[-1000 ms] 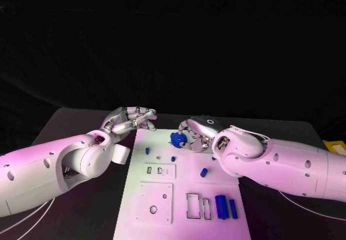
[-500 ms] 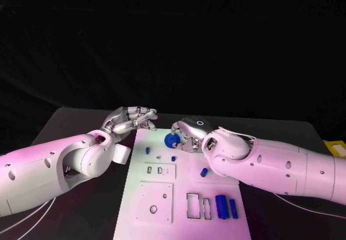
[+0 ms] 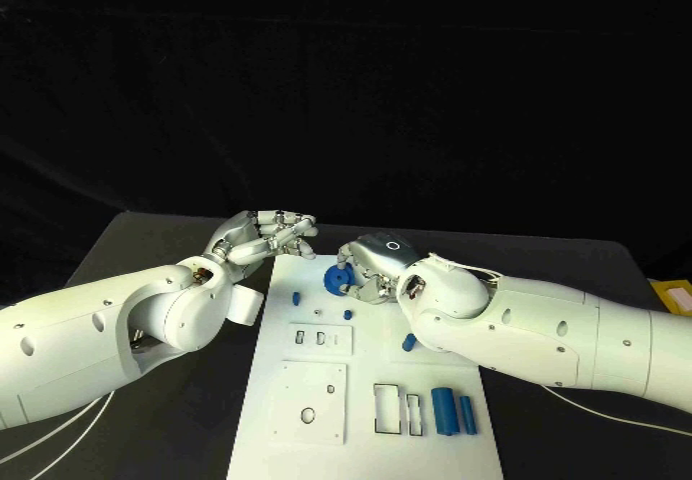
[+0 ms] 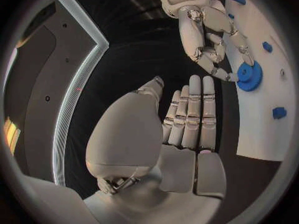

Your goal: Assemble the parts on the task board

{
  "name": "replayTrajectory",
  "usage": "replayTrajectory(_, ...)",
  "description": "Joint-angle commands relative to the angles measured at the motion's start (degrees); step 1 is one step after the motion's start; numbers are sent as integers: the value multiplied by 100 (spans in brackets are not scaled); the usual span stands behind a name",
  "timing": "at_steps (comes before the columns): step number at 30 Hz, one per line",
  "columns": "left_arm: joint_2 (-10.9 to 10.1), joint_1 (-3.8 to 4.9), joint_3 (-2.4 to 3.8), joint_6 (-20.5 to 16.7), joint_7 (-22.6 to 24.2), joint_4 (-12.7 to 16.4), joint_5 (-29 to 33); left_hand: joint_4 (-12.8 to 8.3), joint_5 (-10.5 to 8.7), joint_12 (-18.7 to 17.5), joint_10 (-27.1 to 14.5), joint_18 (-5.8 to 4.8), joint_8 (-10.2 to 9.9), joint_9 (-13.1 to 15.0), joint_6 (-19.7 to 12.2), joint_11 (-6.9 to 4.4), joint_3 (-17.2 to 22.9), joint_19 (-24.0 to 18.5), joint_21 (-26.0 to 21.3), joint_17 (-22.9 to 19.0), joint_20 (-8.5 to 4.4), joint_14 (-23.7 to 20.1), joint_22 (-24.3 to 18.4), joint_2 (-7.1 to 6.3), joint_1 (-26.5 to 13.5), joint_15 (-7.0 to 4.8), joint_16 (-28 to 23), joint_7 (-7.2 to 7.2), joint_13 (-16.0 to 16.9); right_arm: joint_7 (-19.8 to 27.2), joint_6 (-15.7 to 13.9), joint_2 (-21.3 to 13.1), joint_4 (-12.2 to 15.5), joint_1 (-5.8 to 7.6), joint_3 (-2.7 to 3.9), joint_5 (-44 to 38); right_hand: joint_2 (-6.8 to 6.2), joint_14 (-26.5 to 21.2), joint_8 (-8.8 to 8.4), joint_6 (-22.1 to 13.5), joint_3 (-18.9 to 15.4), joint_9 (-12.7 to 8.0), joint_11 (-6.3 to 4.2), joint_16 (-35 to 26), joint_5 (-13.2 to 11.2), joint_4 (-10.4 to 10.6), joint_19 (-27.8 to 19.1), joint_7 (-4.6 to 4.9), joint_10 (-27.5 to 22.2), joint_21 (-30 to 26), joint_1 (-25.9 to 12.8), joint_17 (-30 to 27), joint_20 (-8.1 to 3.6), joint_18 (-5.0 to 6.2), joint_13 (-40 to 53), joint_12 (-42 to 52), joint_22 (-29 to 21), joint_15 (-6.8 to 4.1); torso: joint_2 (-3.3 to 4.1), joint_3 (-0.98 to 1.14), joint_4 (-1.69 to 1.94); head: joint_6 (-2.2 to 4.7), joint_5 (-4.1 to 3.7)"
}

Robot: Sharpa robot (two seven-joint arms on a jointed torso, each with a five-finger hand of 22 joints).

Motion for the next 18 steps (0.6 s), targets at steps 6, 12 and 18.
replayTrajectory(6, 5, 9, 5, 93, 29, 19, -17, -4, -32, -24, -31, 0, -34, -7, -55, 4, 24, -35, 19, 5, -4, -55, 5, 4, -7, 3, 13, 4, -4, 5, 130, 35, -79, -41, -13, -73, -53, 497, -111, -87, 50, 83, 69, 12, -23, 9, 411, 31, -74, -6, -102, 1079, -19, -97, 147, -70, 1266, 5, -4, 0, -7, -12, 5)
replayTrajectory(12, 1, 10, 5, 91, 29, 22, -17, -4, -32, -24, -31, 0, -34, -7, -55, 4, 24, -35, 19, 5, -4, -55, 5, 4, -7, 3, 13, 4, -4, 5, 128, 53, -109, -45, -14, -64, -100, 493, -218, -203, 52, 61, 119, 7, -73, 35, 394, 86, -127, -23, -177, 1064, 16, -91, 104, -113, 1248, 47, -3, 1, -4, -17, -1)
replayTrajectory(18, -5, 10, 5, 87, 28, 24, -17, -4, -32, -24, -31, 0, -34, -7, -55, 4, 24, -35, 19, 5, -4, -55, 5, 4, -7, 3, 13, 4, -4, 12, 166, 41, -101, -45, -15, -45, -141, 492, -276, -254, 30, 54, 144, 6, -122, 55, 382, 111, -166, -35, -229, 1062, 40, -87, 71, -144, 1235, 71, -1, 4, -6, -27, 0)
